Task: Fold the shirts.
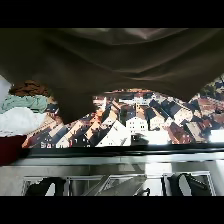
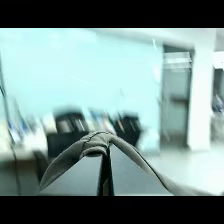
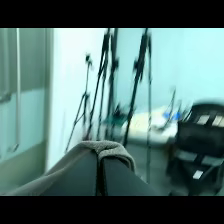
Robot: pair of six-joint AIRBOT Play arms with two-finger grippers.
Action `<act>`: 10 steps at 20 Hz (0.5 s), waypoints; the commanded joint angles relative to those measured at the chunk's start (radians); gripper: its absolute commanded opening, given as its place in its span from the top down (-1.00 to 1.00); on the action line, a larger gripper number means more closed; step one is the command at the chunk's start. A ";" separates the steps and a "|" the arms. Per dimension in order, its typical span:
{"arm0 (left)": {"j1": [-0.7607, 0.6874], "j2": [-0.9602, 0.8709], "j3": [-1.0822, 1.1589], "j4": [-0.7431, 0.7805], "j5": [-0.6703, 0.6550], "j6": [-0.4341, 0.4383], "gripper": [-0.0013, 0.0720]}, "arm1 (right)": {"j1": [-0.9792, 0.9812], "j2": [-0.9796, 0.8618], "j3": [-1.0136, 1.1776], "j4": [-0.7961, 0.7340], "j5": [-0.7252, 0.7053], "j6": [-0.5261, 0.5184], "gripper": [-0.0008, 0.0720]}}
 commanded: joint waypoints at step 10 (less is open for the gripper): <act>-0.029 -0.357 -0.002 0.198 0.363 -0.120 0.91 | 0.058 -0.226 -0.255 -0.016 -0.194 0.042 0.91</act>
